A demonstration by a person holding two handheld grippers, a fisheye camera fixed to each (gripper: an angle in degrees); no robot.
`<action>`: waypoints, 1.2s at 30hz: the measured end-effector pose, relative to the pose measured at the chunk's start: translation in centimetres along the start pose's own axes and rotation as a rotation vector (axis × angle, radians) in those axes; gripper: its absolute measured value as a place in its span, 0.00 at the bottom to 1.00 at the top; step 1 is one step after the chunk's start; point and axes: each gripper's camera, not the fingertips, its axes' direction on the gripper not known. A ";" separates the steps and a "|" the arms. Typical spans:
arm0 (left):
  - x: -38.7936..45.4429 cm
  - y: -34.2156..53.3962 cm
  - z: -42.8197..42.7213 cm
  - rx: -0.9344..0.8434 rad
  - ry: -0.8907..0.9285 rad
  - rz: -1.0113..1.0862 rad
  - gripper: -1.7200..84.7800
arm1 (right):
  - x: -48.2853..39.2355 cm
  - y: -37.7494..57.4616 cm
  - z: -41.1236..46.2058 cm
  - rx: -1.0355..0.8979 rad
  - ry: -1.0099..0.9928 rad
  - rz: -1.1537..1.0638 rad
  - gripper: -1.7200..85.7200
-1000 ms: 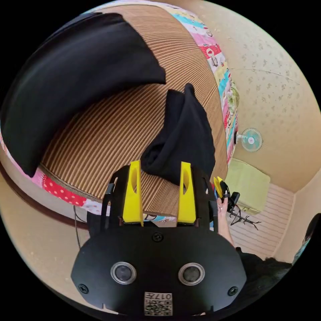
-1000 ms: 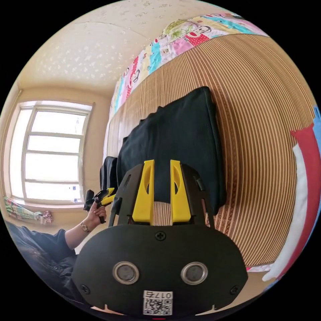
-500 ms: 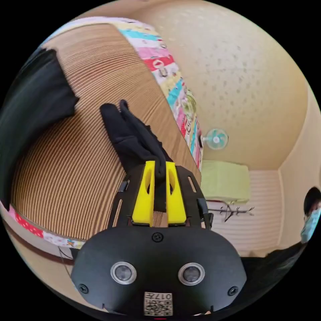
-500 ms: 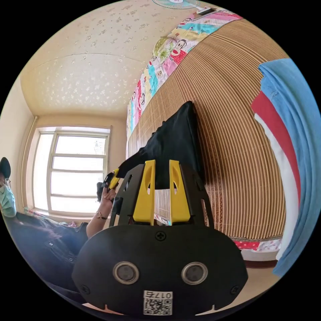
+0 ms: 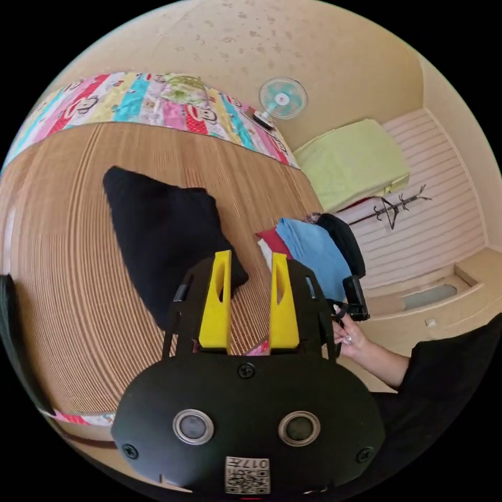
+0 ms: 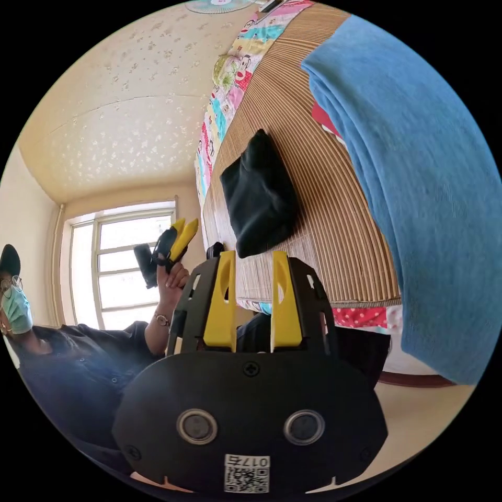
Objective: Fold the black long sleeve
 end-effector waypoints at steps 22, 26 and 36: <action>0.0 11.2 -0.4 -0.260 0.489 -0.299 0.10 | 3.3 -5.7 9.7 -0.128 -0.656 0.045 0.23; 3.7 9.5 -4.6 -0.189 0.554 -0.151 0.14 | -6.7 -8.8 5.3 -0.195 -0.516 -0.399 0.19; 6.2 10.1 -6.3 -0.275 0.447 -0.134 0.16 | -5.7 -5.4 -14.9 0.203 -0.415 -0.512 0.13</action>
